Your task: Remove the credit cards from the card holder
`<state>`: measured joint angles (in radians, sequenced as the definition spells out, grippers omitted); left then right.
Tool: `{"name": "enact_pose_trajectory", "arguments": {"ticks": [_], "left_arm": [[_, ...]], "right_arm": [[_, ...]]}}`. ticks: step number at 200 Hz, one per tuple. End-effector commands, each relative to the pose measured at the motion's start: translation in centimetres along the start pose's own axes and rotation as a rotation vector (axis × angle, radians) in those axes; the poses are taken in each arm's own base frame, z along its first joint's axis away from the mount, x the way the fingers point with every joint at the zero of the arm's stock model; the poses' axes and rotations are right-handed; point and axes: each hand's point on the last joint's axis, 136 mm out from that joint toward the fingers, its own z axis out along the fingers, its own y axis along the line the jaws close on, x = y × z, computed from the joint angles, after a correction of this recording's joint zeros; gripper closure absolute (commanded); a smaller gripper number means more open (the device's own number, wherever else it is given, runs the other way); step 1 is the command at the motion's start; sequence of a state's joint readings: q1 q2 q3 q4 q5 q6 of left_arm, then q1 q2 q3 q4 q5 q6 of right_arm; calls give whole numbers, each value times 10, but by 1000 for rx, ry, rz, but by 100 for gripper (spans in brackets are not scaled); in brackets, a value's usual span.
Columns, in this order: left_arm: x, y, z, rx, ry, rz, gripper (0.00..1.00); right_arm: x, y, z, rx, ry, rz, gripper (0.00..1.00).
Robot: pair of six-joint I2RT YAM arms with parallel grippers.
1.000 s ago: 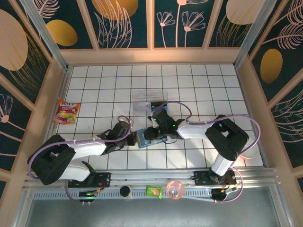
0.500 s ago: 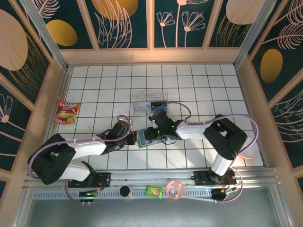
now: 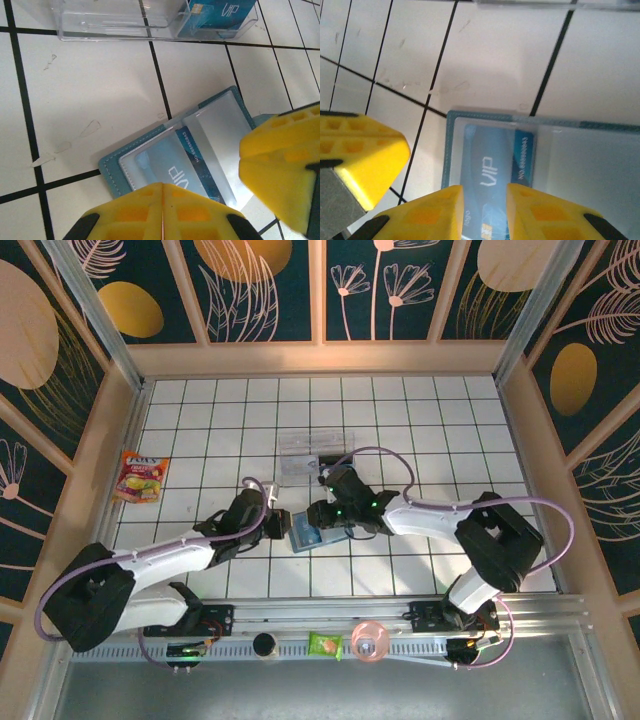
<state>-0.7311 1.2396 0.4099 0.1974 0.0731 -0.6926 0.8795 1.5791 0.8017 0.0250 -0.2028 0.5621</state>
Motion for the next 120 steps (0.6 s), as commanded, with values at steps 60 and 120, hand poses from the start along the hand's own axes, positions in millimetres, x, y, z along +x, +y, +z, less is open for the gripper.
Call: {"name": "enact_pose_trajectory", "arguments": {"ticks": [60,120], "left_arm": [[19,12,23,-48,74,5,98],[40,27,24,-80,132,-13,100]], "right_arm": [[10,0,13,-46,108,4,72],[17,-19,26,9,143,53,73]]}}
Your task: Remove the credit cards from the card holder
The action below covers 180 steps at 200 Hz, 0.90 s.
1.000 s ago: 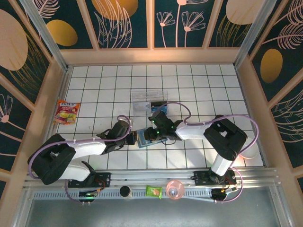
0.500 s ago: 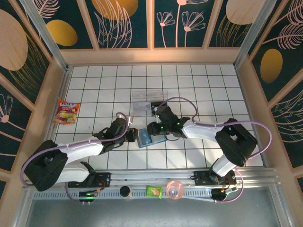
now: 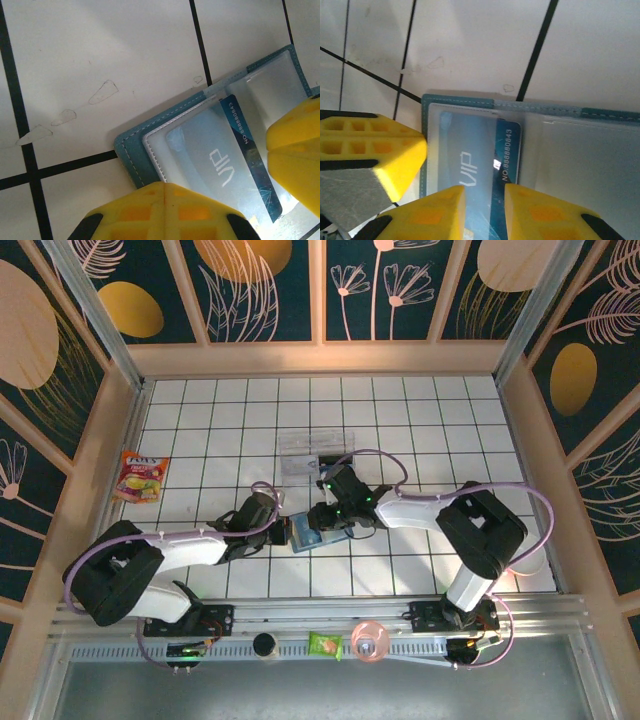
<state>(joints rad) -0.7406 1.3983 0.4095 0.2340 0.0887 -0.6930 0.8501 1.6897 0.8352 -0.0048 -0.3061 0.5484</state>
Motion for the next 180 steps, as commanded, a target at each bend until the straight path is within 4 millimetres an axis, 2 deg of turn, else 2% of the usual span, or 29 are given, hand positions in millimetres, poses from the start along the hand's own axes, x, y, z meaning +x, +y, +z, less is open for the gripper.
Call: {"name": "enact_pose_trajectory", "arguments": {"ticks": [1,32,83,128,159,180], "left_arm": [[9,7,2,-18,24,-8,100],[17,10,6,-19,49,-16,100],[24,13,8,-20,72,-16,100],[25,11,9,-8,79,-15,100],[24,11,9,-14,78,-13,100],[24,12,8,-17,78,-14,100]], "right_arm": [[-3,-6,4,18,15,20,73],[2,-15,8,41,37,41,73],[8,-16,10,-12,64,69,75],[8,-14,9,-39,60,78,87],[4,-16,4,-48,35,100,100],[-1,-19,-4,-37,-4,114,100]]}}
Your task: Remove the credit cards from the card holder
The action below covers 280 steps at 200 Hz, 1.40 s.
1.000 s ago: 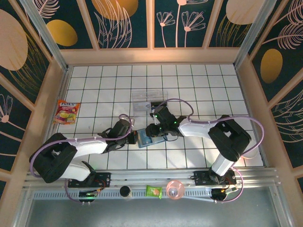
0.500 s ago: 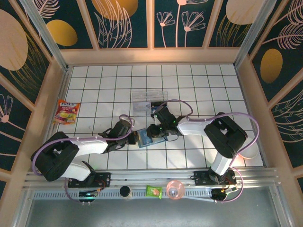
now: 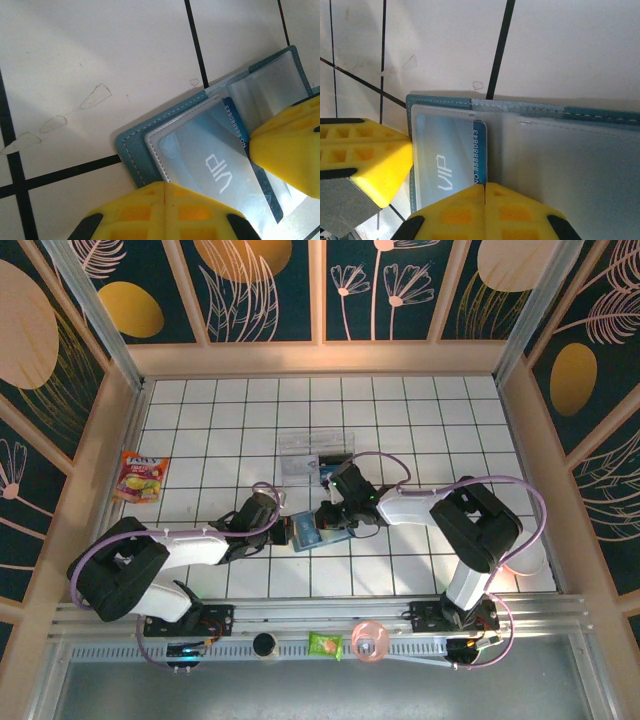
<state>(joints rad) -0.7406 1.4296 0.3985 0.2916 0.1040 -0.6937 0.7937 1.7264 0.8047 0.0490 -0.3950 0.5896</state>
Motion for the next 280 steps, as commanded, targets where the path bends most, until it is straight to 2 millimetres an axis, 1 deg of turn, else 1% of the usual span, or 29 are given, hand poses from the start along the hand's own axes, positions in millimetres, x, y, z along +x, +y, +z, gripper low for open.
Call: {"name": "enact_pose_trajectory", "arguments": {"ticks": [1,46,73,92,108,119,137,150,167,184,202,241,280], "left_arm": [[22,13,3,-38,79,-15,100],[20,13,0,-42,66,-13,100],[14,8,-4,-32,50,-7,100],[4,2,-10,-10,21,-2,100],[-5,-4,-16,10,-7,-3,90],[-11,-10,-21,31,-29,0,84],[-19,-22,-28,78,-54,15,81],[-21,-29,-28,113,-55,18,79],[-18,-31,-23,124,-33,21,81],[-10,-25,-14,103,-1,13,85],[-6,-19,-7,83,19,14,86],[-6,-15,4,54,33,36,92],[-7,-14,7,47,37,47,94]], "right_arm": [[-2,-6,-10,10,-37,26,100],[-4,-17,-29,69,-90,49,100],[-8,-16,-43,85,-129,32,100],[-10,-14,-52,94,-152,22,100],[-10,-15,-56,109,-157,22,100],[-11,-14,-57,116,-160,16,100],[-10,-11,-57,132,-159,-2,100],[-10,-9,-55,150,-155,-21,100],[-11,-7,-53,184,-151,-51,100],[-12,-8,-53,222,-149,-75,100],[-12,-7,-54,239,-149,-92,100],[-15,-8,-61,269,-153,-110,100],[-14,-10,-62,272,-146,-117,100]]}}
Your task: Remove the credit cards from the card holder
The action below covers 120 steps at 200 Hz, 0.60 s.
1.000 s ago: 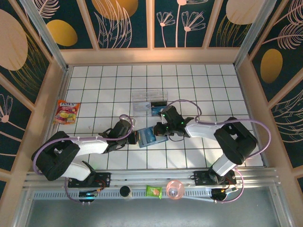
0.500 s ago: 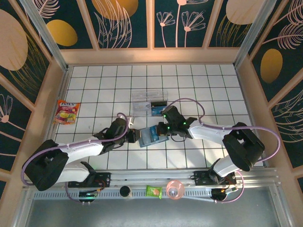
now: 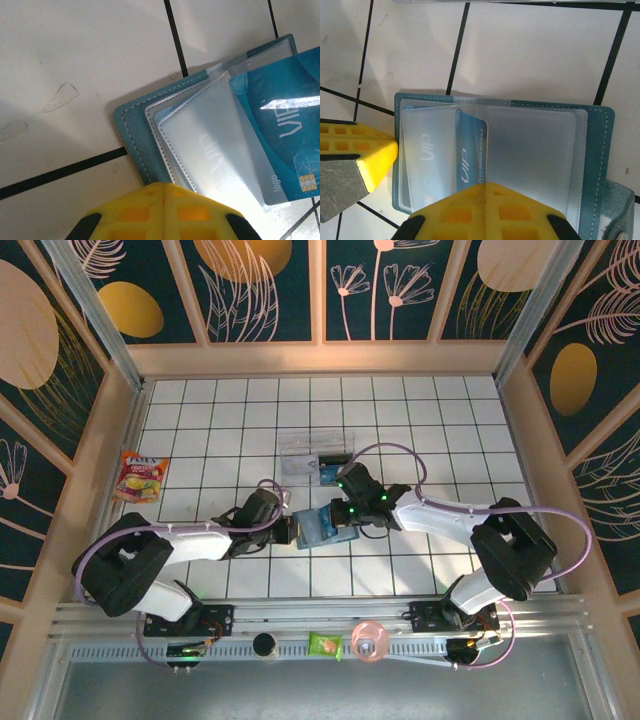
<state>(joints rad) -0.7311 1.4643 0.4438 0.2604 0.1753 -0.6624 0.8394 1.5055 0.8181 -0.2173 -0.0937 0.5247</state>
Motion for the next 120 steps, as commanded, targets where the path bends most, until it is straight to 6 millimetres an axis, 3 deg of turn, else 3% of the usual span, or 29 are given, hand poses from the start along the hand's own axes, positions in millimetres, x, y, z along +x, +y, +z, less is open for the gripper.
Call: {"name": "enact_pose_trajectory", "arguments": {"ticks": [1,120], "left_arm": [[-8,-4,3,7,-17,27,94],[-11,-5,7,-3,-7,44,100]], "right_arm": [[-7,-2,-5,28,-12,-25,100],[-6,-19,-11,39,-10,-2,100]]}}
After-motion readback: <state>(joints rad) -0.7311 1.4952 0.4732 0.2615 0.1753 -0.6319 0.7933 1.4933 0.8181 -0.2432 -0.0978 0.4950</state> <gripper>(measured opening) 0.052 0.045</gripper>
